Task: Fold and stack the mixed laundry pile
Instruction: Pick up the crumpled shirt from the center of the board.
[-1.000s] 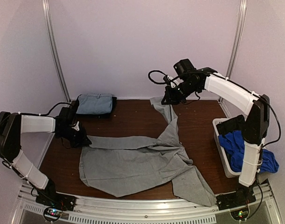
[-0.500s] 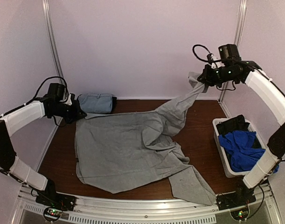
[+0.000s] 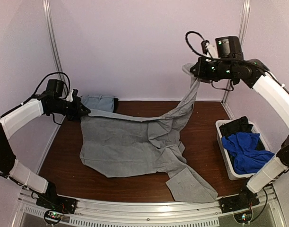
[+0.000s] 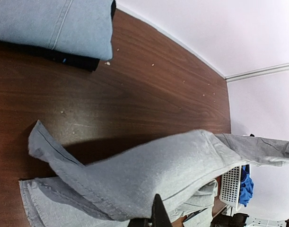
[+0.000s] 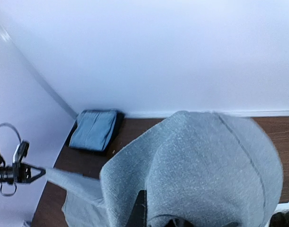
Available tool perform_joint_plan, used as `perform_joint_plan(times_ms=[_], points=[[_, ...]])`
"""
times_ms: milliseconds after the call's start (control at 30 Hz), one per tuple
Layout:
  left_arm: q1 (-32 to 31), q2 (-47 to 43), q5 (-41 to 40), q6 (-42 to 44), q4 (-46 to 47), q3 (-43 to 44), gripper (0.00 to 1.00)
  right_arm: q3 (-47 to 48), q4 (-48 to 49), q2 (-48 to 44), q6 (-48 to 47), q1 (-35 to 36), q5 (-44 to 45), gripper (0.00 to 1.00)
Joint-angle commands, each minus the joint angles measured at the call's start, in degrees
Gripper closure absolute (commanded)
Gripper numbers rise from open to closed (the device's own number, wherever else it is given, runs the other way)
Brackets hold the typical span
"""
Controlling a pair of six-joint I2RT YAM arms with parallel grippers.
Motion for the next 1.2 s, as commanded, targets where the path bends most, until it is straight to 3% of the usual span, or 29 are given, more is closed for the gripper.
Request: perform_joint_plan(times_ms=[0, 167, 200, 333, 400, 467, 600, 800, 1167], points=[[0.27, -0.08, -2.7, 0.5, -2.04, -3.22, 1.0, -5.04, 1.07, 3.82, 0.95, 16.72, 4.97, 1.0], [0.59, 2.53, -2.59, -0.53, -0.1, -6.25, 1.0, -13.31, 3.35, 6.04, -0.06, 31.04, -2.67, 0.98], [0.63, 2.88, -2.67, -0.48, 0.28, -6.35, 1.0, -14.69, 2.86, 5.92, -2.17, 34.19, -3.97, 0.89], [0.63, 4.68, -2.9, 0.76, -0.04, -5.31, 1.0, -21.27, -1.13, 1.06, -4.22, 38.4, -5.2, 0.28], [0.63, 5.36, -2.94, 1.36, -0.35, -4.82, 1.0, -25.65, 2.17, -4.49, -2.12, 35.58, -4.62, 0.15], [0.63, 5.6, -3.06, 1.56, -0.47, -4.76, 1.0, -29.81, 5.69, -8.91, 2.34, 27.61, -7.19, 0.16], [0.63, 5.54, -3.31, 1.48, -0.61, -4.75, 1.0, -34.29, 4.85, -9.31, 10.57, 13.07, -13.19, 0.37], [0.63, 5.53, -3.36, 1.54, -0.78, -5.02, 1.0, -32.87, 3.5, 0.86, 16.96, 13.24, -22.32, 0.49], [0.63, 4.47, -3.71, 1.17, -0.35, -5.73, 1.0, -19.55, -6.16, 15.02, 22.06, 16.69, -18.32, 0.45]])
